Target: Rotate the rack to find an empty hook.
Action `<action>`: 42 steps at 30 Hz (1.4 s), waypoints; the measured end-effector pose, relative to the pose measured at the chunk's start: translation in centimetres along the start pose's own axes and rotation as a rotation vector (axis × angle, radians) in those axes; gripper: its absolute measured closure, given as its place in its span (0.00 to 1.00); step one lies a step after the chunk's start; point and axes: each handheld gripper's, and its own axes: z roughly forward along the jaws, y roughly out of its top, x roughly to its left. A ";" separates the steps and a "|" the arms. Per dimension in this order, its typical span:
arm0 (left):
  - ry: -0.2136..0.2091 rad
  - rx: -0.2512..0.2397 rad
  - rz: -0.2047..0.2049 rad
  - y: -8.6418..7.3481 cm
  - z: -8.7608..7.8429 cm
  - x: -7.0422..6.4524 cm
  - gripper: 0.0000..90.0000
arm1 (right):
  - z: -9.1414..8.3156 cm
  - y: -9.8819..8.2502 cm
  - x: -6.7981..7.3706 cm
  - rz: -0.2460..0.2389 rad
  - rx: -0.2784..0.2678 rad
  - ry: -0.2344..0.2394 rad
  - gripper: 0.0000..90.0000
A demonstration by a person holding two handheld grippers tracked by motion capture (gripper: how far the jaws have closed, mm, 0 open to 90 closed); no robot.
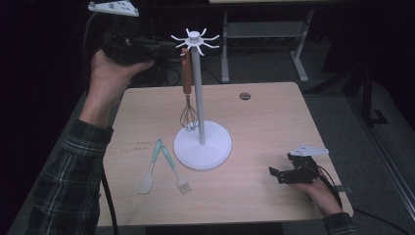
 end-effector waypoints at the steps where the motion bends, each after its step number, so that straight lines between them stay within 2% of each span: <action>1: 0.002 0.000 -0.001 0.0 0.0 0.1 1.00 | 0.0 0.0 0.0 0.002 0.004 0.001 0.06; 9: 0.013 -0.001 -0.016 0.0 0.3 1.2 1.00 | 0.0 0.0 -0.1 0.001 0.000 -0.001 0.06; 20: 0.017 0.000 -0.024 -0.1 0.4 1.5 1.00 | -0.1 0.0 -0.1 0.008 -0.001 0.000 0.07; 29: 0.029 0.003 -0.038 -0.1 0.8 2.3 1.00 | -0.1 0.0 -0.1 0.007 0.000 -0.001 0.07; 36: 0.022 -0.006 -0.038 -0.4 0.3 2.0 1.00 | 0.0 0.0 -0.1 0.007 0.001 0.001 0.07; 42: 0.049 0.024 -0.053 -2.0 -0.5 1.5 1.00 | 0.1 0.0 0.0 0.004 0.002 0.001 0.07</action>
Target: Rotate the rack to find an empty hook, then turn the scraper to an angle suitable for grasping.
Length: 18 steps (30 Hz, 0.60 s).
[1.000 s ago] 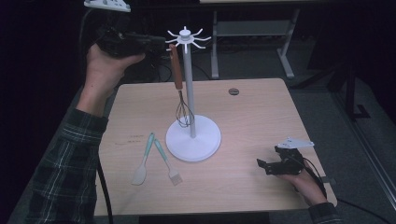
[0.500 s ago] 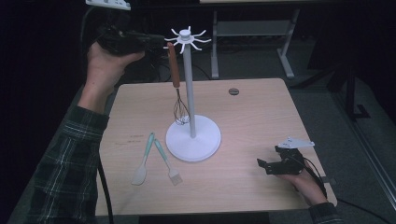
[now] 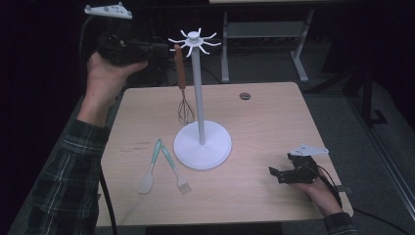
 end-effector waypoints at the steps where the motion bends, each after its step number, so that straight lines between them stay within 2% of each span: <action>1: 0.003 0.008 -0.009 -0.7 -0.2 -0.1 1.00 | 0.0 0.0 0.0 -0.003 0.001 -0.002 0.07; 4: 0.009 0.019 -0.014 -1.4 -0.5 -0.2 1.00 | 0.0 0.0 0.1 -0.002 0.000 -0.002 0.07; 8: 0.010 0.036 -0.032 -3.7 -0.9 -0.6 1.00 | 0.0 0.1 0.2 0.000 -0.003 -0.003 0.07; 9: 0.010 0.036 -0.032 -3.7 -0.9 -0.6 1.00 | 0.0 0.1 0.2 0.001 -0.004 -0.004 0.07; 11: 0.014 0.050 -0.041 -5.3 -1.0 -0.8 1.00 | 0.0 0.1 0.2 0.001 -0.004 -0.004 0.06; 12: 0.014 0.050 -0.041 -5.3 -1.0 -0.8 1.00 | 0.0 0.1 0.2 0.001 -0.004 -0.004 0.06; 13: 0.017 0.058 -0.053 -6.4 -1.0 -0.8 1.00 | 0.0 0.1 0.2 0.002 -0.003 -0.004 0.06; 15: 0.014 0.061 -0.059 -7.0 -1.0 -0.8 1.00 | 0.1 0.1 0.2 0.000 -0.004 -0.004 0.07; 16: 0.014 0.068 -0.075 -8.2 -0.9 -0.9 1.00 | 0.1 0.1 0.2 -0.001 -0.002 -0.002 0.06; 18: 0.012 0.079 -0.086 -9.4 -0.9 -1.0 1.00 | 0.1 0.1 0.2 0.001 -0.003 -0.004 0.07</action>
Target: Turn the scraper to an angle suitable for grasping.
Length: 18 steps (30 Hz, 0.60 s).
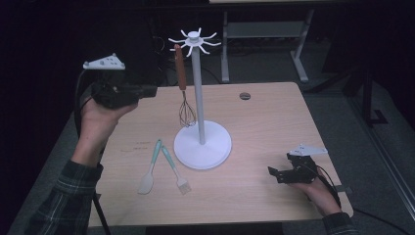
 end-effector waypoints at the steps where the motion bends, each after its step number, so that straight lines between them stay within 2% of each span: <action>1: 0.004 0.002 -0.010 -0.6 0.1 0.0 1.00 | 0.0 0.0 0.0 0.001 -0.001 0.001 0.07; 2: 0.004 0.002 -0.010 -0.6 0.1 0.0 1.00 | 0.0 0.0 0.0 0.001 -0.001 0.001 0.07; 3: 0.007 0.009 -0.023 -1.7 0.3 -0.1 1.00 | 0.0 0.1 0.0 0.000 -0.004 0.000 0.07; 5: 0.008 0.016 -0.020 -2.3 0.4 0.0 1.00 | 0.0 0.1 0.0 -0.004 -0.005 0.001 0.06; 8: 0.007 0.024 -0.038 -4.0 0.7 -0.1 1.00 | 0.1 0.1 0.1 -0.006 0.001 0.002 0.07; 9: 0.014 0.032 -0.045 -5.3 1.1 -0.2 1.00 | 0.1 0.0 0.1 -0.009 0.001 0.002 0.07; 10: 0.014 0.032 -0.045 -5.3 1.1 -0.2 1.00 | 0.1 0.0 0.1 -0.009 0.001 0.002 0.07; 11: 0.011 0.046 -0.060 -6.6 1.6 -0.3 1.00 | 0.1 0.1 0.2 -0.009 0.002 0.001 0.07; 12: 0.011 0.046 -0.060 -6.6 1.6 -0.3 1.00 | 0.1 0.1 0.2 -0.009 0.002 0.001 0.07; 13: 0.015 0.067 -0.066 -8.0 2.1 -0.4 1.00 | 0.1 0.1 0.2 -0.009 -0.002 -0.002 0.07; 14: 0.015 0.067 -0.066 -8.0 2.1 -0.4 1.00 | 0.1 0.1 0.2 -0.009 -0.002 -0.002 0.07; 16: 0.011 0.085 -0.080 -9.3 2.7 -0.3 1.00 | 0.0 0.2 0.2 -0.010 -0.007 0.000 0.06; 17: 0.013 0.108 -0.088 -10.6 3.2 -0.2 1.00 | 0.1 0.1 0.2 -0.013 -0.007 0.000 0.07; 18: 0.013 0.108 -0.088 -10.6 3.2 -0.2 1.00 | 0.1 0.1 0.2 -0.013 -0.007 0.000 0.07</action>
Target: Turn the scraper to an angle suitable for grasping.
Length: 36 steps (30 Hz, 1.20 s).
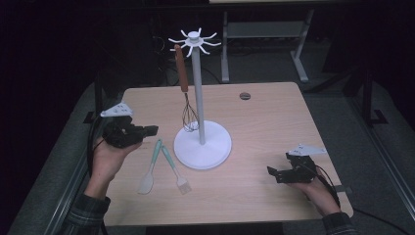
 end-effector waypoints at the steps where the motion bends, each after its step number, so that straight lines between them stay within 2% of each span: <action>1: 0.000 0.014 -0.014 -1.1 0.7 0.2 1.00 | 0.1 0.0 0.0 -0.003 0.003 0.000 0.06; 5: -0.005 0.050 -0.051 -3.5 2.0 0.8 1.00 | 0.0 0.0 0.1 -0.001 0.005 -0.001 0.06; 6: -0.005 0.050 -0.051 -3.5 2.0 0.8 1.00 | 0.0 0.0 0.1 -0.003 0.003 -0.002 0.07; 8: -0.013 0.058 -0.070 -5.2 2.8 1.1 1.00 | 0.1 0.0 0.0 -0.005 0.002 -0.003 0.07; 10: -0.021 0.054 -0.086 -6.2 3.3 1.3 1.00 | 0.1 0.0 0.0 -0.003 0.005 0.003 0.06; 13: -0.014 0.072 -0.094 -7.1 3.8 1.5 1.00 | 0.1 -0.1 0.1 -0.004 0.008 0.007 0.06; 15: -0.002 0.106 -0.099 -8.2 4.3 1.6 1.00 | 0.1 -0.1 0.1 -0.014 0.007 0.013 0.06; 16: -0.002 0.106 -0.099 -8.2 4.3 1.6 1.00 | 0.1 -0.1 0.1 -0.014 0.007 0.013 0.06; 17: 0.011 0.137 -0.089 -8.9 4.7 1.7 1.00 | 0.1 -0.1 0.2 -0.017 0.007 0.015 0.06; 18: 0.011 0.137 -0.089 -8.9 4.7 1.7 1.00 | 0.1 -0.1 0.2 -0.017 0.007 0.015 0.06; 19: 0.020 0.164 -0.095 -9.7 5.1 1.7 1.00 | 0.2 -0.1 0.2 -0.017 0.010 0.016 0.06; 20: 0.020 0.164 -0.095 -9.7 5.1 1.7 1.00 | 0.2 -0.1 0.2 -0.016 0.012 0.015 0.06; 23: 0.022 0.206 -0.105 -10.9 5.4 2.1 1.00 | 0.1 -0.1 0.1 -0.011 0.013 0.013 0.06; 27: 0.034 0.244 -0.102 -11.6 5.7 2.4 1.00 | 0.1 -0.1 0.0 -0.012 0.012 0.012 0.06; 36: 0.043 0.272 -0.109 -12.5 5.6 2.7 1.00 | 0.0 -0.1 0.0 -0.006 0.012 0.008 0.06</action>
